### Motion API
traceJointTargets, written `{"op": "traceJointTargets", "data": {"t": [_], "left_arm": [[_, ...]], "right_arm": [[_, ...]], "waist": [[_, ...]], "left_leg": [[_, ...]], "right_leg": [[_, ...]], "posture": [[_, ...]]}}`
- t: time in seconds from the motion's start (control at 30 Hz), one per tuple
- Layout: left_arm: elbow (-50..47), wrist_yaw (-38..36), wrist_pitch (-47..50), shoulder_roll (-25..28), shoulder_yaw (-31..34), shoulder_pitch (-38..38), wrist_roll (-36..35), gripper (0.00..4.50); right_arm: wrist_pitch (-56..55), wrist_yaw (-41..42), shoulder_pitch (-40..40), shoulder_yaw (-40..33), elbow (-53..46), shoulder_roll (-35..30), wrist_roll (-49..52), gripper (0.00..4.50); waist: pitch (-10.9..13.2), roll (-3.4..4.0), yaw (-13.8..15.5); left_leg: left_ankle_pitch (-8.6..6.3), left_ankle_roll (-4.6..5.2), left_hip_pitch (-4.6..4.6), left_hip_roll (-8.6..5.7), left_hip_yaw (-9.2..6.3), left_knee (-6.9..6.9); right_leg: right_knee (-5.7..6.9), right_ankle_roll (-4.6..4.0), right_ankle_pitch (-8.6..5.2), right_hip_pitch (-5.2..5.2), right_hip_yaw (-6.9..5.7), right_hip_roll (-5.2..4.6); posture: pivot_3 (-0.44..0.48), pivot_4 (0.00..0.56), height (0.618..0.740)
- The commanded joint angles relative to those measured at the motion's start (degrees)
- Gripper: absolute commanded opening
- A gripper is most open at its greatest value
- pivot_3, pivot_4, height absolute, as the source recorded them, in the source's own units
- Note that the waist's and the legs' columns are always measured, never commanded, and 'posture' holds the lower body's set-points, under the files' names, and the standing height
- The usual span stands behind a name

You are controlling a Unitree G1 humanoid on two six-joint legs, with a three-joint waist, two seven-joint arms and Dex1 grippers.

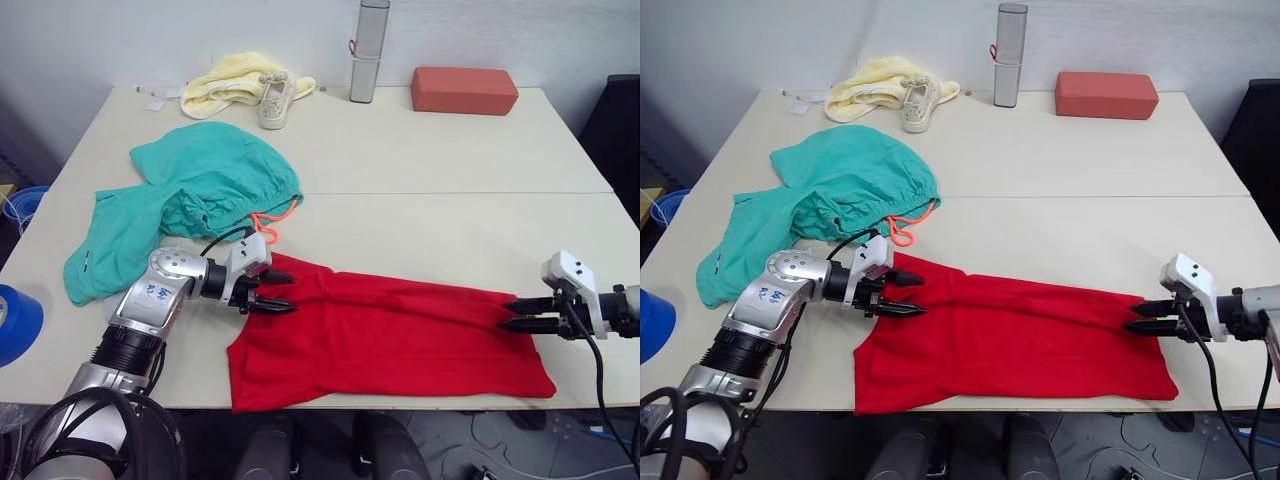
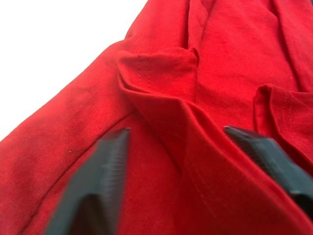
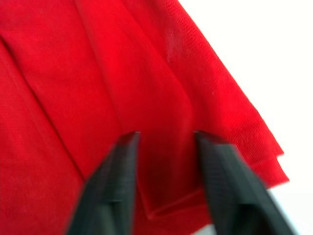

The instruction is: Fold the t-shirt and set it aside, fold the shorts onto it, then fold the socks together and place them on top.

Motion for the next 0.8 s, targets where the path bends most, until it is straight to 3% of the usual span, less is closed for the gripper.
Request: {"op": "traceJointTargets", "data": {"t": [0.03,0.07,0.2,0.43,0.8], "left_arm": [[-0.07,0.15,-1.26,-0.05,0.26,-0.57,0.45,1.56],[0.15,0.18,-1.58,-0.06,0.38,-0.55,0.49,1.26],[0.69,0.59,-3.49,-0.68,1.39,-0.34,-0.10,0.01],[1.57,-1.98,-14.95,-0.30,3.41,3.05,-0.55,0.01],[6.85,-2.72,-36.65,-0.46,5.32,7.17,0.72,0.01]], "right_arm": [[-1.61,0.24,-0.56,-1.45,-0.43,0.55,0.38,0.29],[-2.26,0.28,-0.42,-2.29,-0.63,0.86,1.00,0.00],[-6.42,0.38,0.66,-5.65,-1.58,1.98,3.10,0.00],[-25.84,0.74,4.36,-11.32,-1.16,5.01,3.16,0.00],[-45.00,2.59,10.13,-13.05,3.78,6.05,2.87,0.00]], "waist": [[0.00,0.00,-0.01],[0.00,0.00,0.00],[0.00,0.00,0.12],[0.00,0.00,0.02],[0.00,0.00,-0.06]], "left_leg": [[0.00,0.00,0.00,0.00,0.00,0.00],[0.00,-0.01,0.00,0.00,0.00,0.00],[0.01,-0.01,0.00,0.00,0.00,0.01],[0.02,-0.02,0.00,0.00,0.04,0.01],[0.02,-0.03,0.05,0.02,0.03,0.01]], "right_leg": [[0.00,0.00,0.00,0.00,0.00,0.00],[0.01,0.00,0.00,0.00,0.00,0.01],[0.00,0.01,0.00,0.00,0.00,0.01],[0.01,0.02,0.01,0.01,0.01,0.06],[-0.01,0.02,0.01,0.02,0.03,0.02]], "posture": [[0.000,0.150,0.740],[0.000,0.150,0.740],[0.000,0.150,0.740],[0.000,0.150,0.740],[0.000,0.150,0.740]]}}
